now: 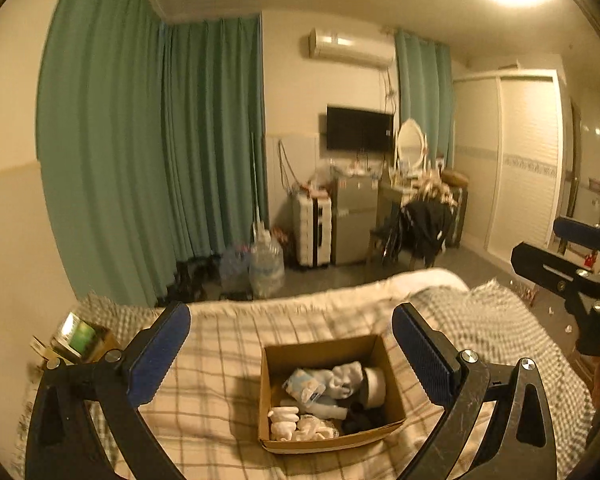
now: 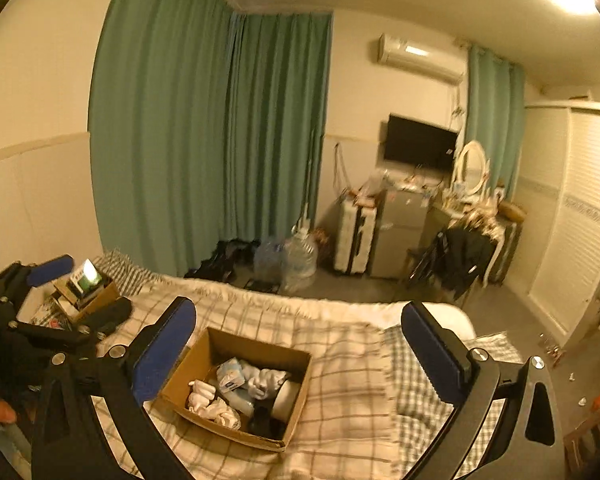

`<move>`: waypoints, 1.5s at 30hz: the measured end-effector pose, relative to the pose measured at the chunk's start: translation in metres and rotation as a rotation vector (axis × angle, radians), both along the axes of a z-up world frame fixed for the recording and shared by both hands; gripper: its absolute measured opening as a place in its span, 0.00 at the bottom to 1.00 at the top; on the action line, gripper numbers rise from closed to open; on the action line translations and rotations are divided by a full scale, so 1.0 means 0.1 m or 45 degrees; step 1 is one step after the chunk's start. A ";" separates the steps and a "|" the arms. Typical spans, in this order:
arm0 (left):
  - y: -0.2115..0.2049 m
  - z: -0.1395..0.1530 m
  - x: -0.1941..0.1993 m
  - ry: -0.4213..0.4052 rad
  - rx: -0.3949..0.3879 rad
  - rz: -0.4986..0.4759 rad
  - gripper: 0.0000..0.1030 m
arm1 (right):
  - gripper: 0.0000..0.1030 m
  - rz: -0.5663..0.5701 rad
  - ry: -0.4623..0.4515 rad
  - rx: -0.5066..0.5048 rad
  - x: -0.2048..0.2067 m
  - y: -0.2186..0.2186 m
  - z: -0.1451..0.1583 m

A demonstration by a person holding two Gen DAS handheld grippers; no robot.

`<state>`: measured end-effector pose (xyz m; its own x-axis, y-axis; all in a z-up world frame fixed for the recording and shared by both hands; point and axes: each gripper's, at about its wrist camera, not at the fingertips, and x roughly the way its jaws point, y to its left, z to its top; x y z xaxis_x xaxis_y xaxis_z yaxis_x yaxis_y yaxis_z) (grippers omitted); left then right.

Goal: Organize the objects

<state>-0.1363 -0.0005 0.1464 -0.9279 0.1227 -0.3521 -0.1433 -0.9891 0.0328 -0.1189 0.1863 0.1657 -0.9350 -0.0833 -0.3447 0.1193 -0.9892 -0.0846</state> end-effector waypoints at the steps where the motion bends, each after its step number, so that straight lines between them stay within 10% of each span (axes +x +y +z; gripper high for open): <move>1: -0.02 0.06 0.10 0.024 0.000 0.001 1.00 | 0.99 -0.008 0.017 -0.004 0.08 0.01 0.04; 9: 0.02 0.03 0.75 0.214 -0.013 0.037 1.00 | 0.99 -0.042 0.124 -0.005 0.63 0.04 -0.05; 26: -0.13 -1.28 0.73 0.046 0.104 0.161 1.00 | 1.00 -0.108 -0.003 -0.068 0.34 0.06 -1.58; 45: -0.13 -1.37 0.70 -0.009 0.074 0.164 1.00 | 1.00 -0.131 -0.020 -0.018 0.34 0.02 -1.62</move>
<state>-0.0660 -0.0133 0.0094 -0.9348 0.0232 -0.3545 -0.0150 -0.9996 -0.0256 -0.0847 0.1882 0.0041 -0.9334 0.0078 -0.3588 0.0183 -0.9974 -0.0693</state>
